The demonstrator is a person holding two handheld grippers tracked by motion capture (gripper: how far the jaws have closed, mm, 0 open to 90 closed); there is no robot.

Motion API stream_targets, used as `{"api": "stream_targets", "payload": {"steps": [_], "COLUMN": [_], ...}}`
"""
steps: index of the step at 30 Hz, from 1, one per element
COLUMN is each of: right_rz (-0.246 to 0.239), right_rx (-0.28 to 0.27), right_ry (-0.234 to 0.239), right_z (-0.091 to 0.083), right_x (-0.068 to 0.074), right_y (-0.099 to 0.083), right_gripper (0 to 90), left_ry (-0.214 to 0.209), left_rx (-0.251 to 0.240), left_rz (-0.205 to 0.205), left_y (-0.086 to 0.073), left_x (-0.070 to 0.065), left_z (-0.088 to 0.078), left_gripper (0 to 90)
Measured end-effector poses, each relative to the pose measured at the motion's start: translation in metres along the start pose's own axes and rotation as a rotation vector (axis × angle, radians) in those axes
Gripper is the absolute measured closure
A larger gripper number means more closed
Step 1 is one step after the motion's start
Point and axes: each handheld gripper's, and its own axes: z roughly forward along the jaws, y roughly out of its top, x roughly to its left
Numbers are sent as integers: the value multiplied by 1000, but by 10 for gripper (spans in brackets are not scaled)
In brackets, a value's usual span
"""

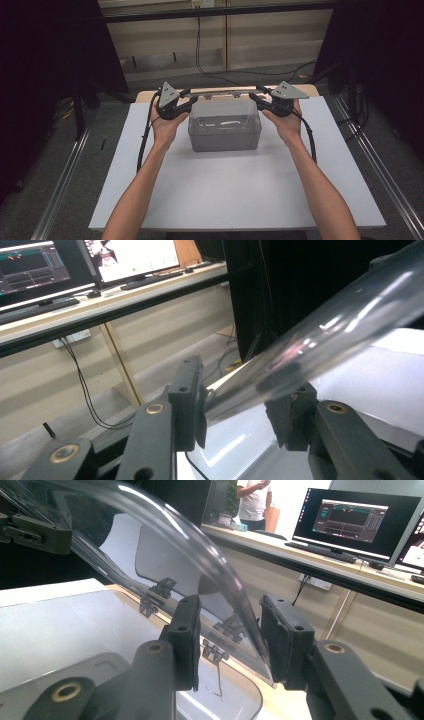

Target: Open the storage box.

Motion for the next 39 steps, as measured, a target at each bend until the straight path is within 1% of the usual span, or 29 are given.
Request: {"api": "stream_targets", "payload": {"steps": [1,4,6,9,11,13,14,15,16,19,20,25,28,33,36,39], "right_rz": [-1,6,17,16,17,18,18,25,16,28,55,61,67,53,68,70], "right_rx": [11,7,7,12,13,16,15,11,29,30,20,21,25,31,25,26], "right_ry": [3,1,-2,-2,3,6,5,1,-3,-9,-10,-13,-11,-8,-10,-6], "right_z": [2,3,5,6,10,11,12,14,18,20,21,24,27,29,30,30], "right_x": [0,0,-3,-5,-7,-8,-8,-9,-8,-9,-12,-15,-18,-21,-21,-22], "right_y": [-3,-4,-6,-6,-4,-4,-4,-5,-9,-13,-15,-17,-15,-12,-13,-12], "right_gripper": [604,599,608,611,607,606,604,598,577,582,602,629,634,642,641,642], "left_ry": [0,-4,1,-1,5,9,7,1,2,-1,-1,6,11,15,17,19], "left_rx": [6,4,7,6,1,1,0,-5,-5,0,1,0,0,-1,17,13], "left_rz": [9,-6,-6,-9,-26,-29,-38,-59,-62,-56,-54,-72,-75,-85,-84,-90], "left_y": [0,-2,-2,-2,-3,-3,-4,-4,-5,-5,-5,-5,-6,-7,-10,-12], "left_x": [1,1,3,5,8,9,11,12,13,14,14,17,18,20,22,23], "left_z": [0,2,2,2,2,2,2,2,3,3,4,8,11,14,18,20], "left_gripper": [600,603,612,628,644,658,658,661,661,663,663,670,679,689,693,694]}}
